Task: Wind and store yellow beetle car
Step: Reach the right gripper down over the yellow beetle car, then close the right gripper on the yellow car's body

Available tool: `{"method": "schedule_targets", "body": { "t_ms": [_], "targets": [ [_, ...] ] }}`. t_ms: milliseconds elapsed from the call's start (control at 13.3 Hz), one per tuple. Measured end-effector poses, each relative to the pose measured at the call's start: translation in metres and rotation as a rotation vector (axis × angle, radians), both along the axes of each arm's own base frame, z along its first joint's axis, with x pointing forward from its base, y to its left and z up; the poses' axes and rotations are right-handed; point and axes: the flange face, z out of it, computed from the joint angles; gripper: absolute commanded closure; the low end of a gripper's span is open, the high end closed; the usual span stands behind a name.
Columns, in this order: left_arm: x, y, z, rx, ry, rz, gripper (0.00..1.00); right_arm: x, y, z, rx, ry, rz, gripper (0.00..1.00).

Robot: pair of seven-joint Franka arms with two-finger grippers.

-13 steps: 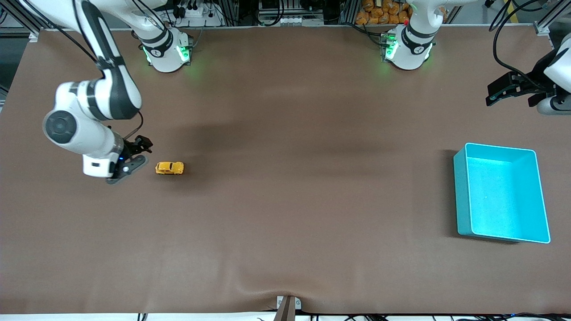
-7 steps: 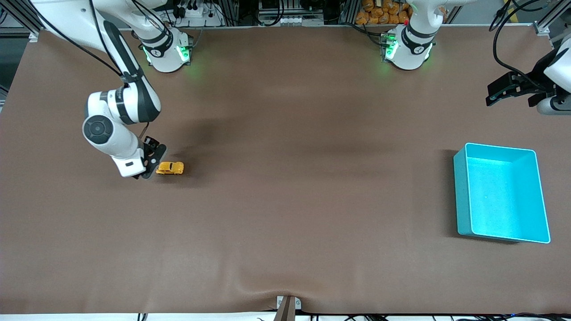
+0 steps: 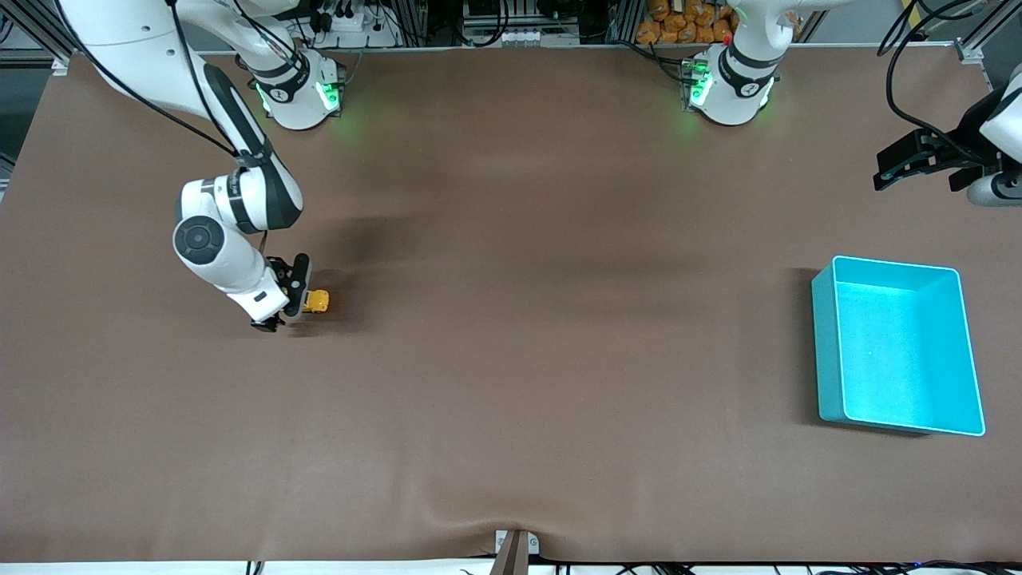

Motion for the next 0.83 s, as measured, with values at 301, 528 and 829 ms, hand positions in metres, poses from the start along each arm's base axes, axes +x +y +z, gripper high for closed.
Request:
{"method": "schedule_targets", "body": {
  "t_ms": [301, 528, 829],
  "targets": [
    [0.0, 0.0, 0.0, 0.0, 0.0, 0.001, 0.0, -0.003, 0.018, -0.005, 0.008, 0.006, 0.037, 0.21],
    [0.0, 0.001, 0.0, 0.0, 0.0, 0.001, 0.0, -0.004, 0.023, -0.005, 0.01, 0.013, 0.043, 0.43],
    [0.0, 0.0, 0.0, 0.0, 0.0, 0.001, 0.0, -0.007, 0.029, -0.006, 0.009, 0.032, 0.042, 0.87]
  ]
}}
